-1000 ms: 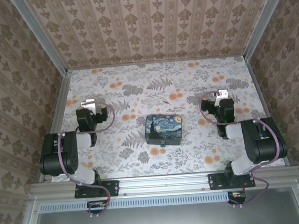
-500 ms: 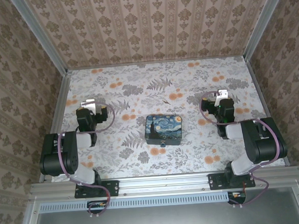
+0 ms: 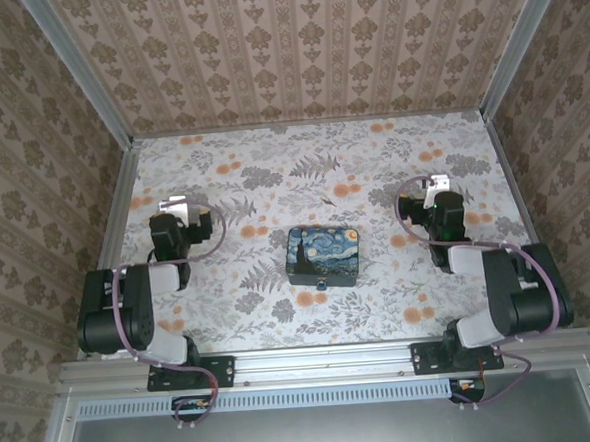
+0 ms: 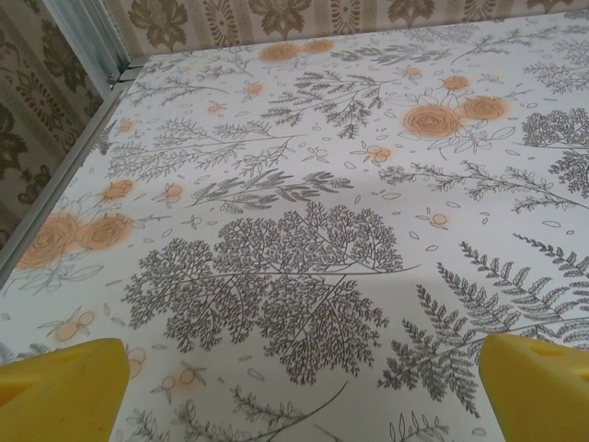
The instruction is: Unlock the padlock with the key
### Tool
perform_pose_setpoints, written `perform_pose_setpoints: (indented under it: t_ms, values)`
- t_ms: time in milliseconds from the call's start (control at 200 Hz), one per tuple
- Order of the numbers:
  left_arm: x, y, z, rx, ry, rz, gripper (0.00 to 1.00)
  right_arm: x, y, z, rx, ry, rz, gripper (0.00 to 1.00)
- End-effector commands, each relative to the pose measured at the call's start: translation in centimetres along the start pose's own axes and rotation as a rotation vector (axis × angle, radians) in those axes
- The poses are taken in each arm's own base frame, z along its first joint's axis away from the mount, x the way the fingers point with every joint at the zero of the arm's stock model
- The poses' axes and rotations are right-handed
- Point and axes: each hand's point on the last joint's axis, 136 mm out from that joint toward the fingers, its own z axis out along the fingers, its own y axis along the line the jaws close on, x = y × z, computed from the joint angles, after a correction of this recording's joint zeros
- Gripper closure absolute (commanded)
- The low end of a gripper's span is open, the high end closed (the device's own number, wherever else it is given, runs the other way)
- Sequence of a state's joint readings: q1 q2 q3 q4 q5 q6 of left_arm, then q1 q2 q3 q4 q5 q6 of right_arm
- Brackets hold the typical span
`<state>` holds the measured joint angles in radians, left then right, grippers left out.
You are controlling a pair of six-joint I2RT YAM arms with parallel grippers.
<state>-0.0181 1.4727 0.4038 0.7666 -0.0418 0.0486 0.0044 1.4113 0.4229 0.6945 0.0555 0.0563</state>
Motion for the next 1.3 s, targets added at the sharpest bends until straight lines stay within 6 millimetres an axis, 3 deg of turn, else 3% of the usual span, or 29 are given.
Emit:
perform_pose_setpoints:
  t_ms: [0,135,310,395,560,905,1105,1295]
  values:
    - [-2.1,0.6,-0.4,-0.02,0.011,-0.027,0.0,-2.6,-0.1,-1.0,0.005,0.024,0.046,0.0]
    - [-2.7,0.1,-1.1,-0.019,0.053,-0.036,0.0,-3.4,0.4,-1.5,-0.023,0.059,0.159,0.01]
    - [-5.4,-3.0,-2.9,0.016,0.033,0.008,0.0,-3.9,1.7,-3.0,-0.104,0.062,0.286,0.0]
    - [-6.7,-4.3,-3.6,0.045,0.065,-0.055,0.0,-3.5,3.2,-3.9,-0.179,0.111,0.347,0.01]
    - [-7.8,-8.5,-5.3,0.165,0.176,-0.124,0.0,-1.2,6.6,-5.8,-0.302,0.293,0.411,0.13]
    - [-4.7,-16.5,-10.6,0.451,0.323,-0.224,0.0,3.5,14.3,-11.0,-0.491,0.539,0.4,0.24]
    - [-1.7,-20.1,-13.0,0.549,0.404,-0.233,0.0,6.1,15.0,-13.1,-0.493,0.602,0.355,0.28]
    - [0.7,-22.4,-13.7,0.582,0.445,-0.242,0.0,7.9,15.5,-13.8,-0.507,0.626,0.365,0.29]
